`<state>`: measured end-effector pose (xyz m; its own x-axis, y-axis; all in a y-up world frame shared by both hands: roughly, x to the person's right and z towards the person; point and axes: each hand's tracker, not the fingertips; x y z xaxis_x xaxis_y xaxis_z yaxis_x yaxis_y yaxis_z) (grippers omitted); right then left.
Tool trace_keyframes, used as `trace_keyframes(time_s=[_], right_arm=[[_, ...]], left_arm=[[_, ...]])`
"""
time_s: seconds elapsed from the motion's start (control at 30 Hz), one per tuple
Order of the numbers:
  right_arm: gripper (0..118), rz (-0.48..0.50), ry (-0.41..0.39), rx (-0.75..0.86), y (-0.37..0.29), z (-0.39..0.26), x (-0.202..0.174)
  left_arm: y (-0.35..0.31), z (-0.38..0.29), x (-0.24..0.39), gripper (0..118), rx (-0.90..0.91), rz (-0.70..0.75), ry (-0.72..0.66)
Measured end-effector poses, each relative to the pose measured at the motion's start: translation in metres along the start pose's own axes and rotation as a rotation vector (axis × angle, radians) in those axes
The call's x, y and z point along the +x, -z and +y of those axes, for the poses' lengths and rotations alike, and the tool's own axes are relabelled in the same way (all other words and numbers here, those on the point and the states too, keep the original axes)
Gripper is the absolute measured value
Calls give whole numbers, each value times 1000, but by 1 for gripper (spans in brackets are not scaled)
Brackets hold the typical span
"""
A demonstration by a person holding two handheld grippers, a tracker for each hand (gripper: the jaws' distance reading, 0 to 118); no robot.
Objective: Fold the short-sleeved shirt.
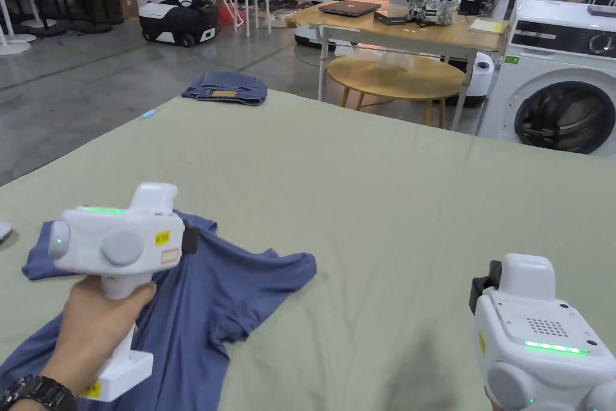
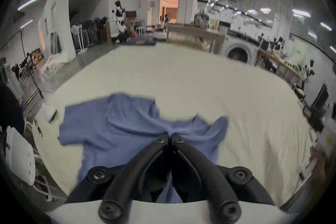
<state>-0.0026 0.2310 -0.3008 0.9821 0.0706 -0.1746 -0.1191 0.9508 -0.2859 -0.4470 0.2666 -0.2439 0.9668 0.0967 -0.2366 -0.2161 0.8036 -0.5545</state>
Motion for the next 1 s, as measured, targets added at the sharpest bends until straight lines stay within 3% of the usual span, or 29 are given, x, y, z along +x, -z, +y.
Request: trace_keyframes(time_s=[0.27,0.53,0.77,1.0], right_arm=[[0,-49,26,45,-11,15,31],[0,-135,61,94,-37,25,84],[0,-238,72,129,-67,26,142],[0,-354,98,130,-100,15,204]], left_arm=[[-58,83,60,0,191,-105,110],[-78,135,167,0,294,-303,187],[-74,137,301,0,285,-502,290],[-46,87,433,0,161,-666,411]])
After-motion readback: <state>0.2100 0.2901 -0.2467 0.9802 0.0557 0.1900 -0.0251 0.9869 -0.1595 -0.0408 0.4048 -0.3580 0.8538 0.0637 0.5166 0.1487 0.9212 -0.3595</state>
